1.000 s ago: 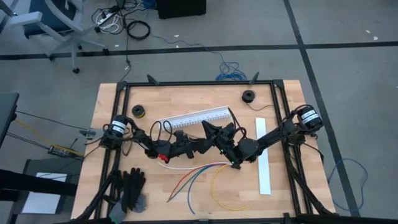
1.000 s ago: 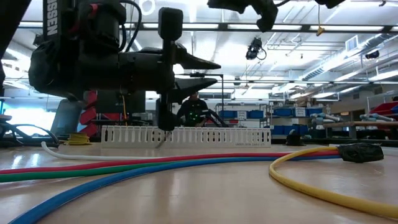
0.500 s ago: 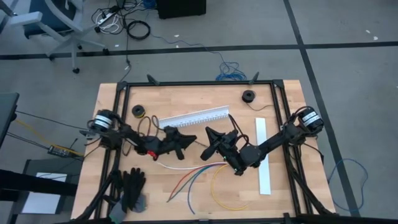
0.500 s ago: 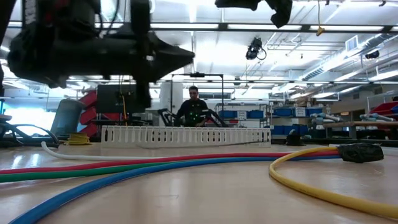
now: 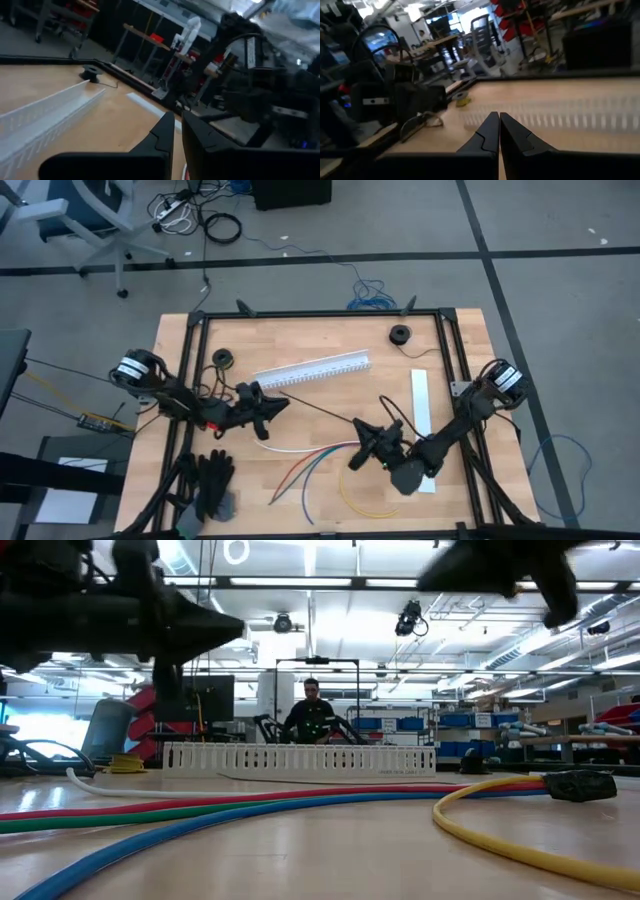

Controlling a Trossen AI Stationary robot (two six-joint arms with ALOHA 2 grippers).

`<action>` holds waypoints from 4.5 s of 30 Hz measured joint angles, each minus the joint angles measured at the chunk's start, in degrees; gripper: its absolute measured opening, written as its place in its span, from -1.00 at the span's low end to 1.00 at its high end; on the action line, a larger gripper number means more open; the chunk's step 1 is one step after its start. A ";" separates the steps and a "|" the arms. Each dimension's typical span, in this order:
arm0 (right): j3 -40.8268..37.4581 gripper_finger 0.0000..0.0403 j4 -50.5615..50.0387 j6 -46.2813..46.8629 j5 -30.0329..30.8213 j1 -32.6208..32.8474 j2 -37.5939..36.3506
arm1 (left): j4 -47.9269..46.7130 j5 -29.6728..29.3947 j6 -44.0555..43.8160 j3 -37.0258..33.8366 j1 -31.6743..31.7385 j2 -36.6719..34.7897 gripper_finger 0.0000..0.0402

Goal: Ziptie cables
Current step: Insert zip tie on the cable wire

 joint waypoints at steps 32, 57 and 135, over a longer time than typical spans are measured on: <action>-12.21 -0.84 -42.09 3.37 -56.79 -16.63 -17.34 | -6.02 -9.70 21.76 -0.79 -4.36 -1.99 -0.95; -11.97 -0.84 -36.25 -7.67 -67.27 -20.74 -6.99 | -7.12 -10.93 15.37 -0.70 -4.36 -1.96 -0.95; -15.30 -1.00 -31.07 -14.87 -51.23 -20.30 -20.38 | -15.97 -10.32 -7.49 16.47 -1.09 11.22 -0.95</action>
